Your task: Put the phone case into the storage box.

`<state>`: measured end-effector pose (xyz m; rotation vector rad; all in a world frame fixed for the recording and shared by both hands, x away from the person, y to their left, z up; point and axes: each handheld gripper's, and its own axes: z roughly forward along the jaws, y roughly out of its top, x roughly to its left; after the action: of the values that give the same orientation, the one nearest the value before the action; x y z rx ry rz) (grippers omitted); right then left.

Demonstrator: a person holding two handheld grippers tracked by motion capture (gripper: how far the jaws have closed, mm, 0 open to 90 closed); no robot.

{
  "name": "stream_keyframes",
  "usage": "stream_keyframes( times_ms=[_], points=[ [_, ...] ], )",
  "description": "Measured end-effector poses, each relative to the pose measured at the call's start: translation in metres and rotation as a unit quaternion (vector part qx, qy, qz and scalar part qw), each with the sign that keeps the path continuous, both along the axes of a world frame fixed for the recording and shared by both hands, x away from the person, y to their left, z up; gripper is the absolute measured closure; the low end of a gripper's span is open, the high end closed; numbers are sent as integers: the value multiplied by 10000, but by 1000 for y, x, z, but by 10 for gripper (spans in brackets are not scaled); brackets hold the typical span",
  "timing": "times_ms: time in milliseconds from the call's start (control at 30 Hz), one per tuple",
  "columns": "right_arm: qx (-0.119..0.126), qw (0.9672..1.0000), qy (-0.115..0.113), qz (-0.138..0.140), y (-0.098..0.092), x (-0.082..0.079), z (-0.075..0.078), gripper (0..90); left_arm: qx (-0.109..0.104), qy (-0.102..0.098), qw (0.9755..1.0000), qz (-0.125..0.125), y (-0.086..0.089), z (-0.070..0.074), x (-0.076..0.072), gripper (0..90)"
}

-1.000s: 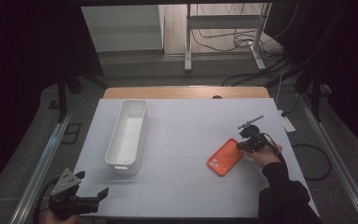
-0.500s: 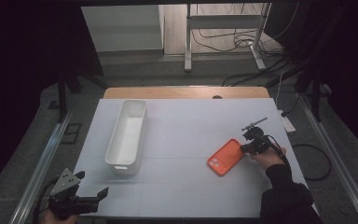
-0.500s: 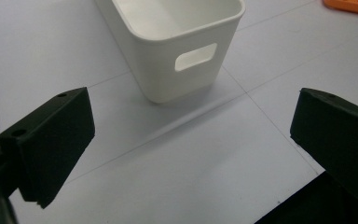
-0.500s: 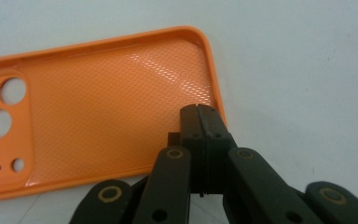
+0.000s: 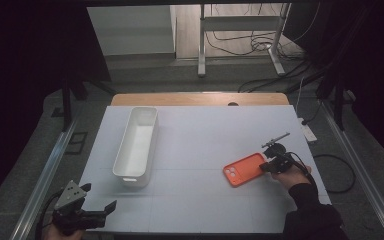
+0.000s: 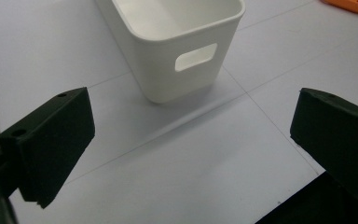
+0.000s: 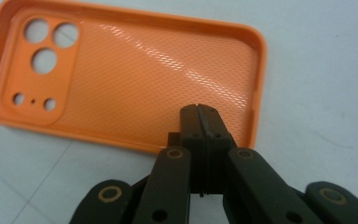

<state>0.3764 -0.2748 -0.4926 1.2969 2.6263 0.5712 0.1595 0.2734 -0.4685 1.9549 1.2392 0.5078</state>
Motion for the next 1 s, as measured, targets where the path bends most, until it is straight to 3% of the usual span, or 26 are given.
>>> stream_keyframes(
  times_ms=[500,1000],
  points=[
    [88,9997,182,135,-3,-21,0,892,18,2,10000,1,0,0,0,5],
    [175,9980,375,475,8,-39,0,892,31,8,10000,7,-1,0,1,7]
  ],
)
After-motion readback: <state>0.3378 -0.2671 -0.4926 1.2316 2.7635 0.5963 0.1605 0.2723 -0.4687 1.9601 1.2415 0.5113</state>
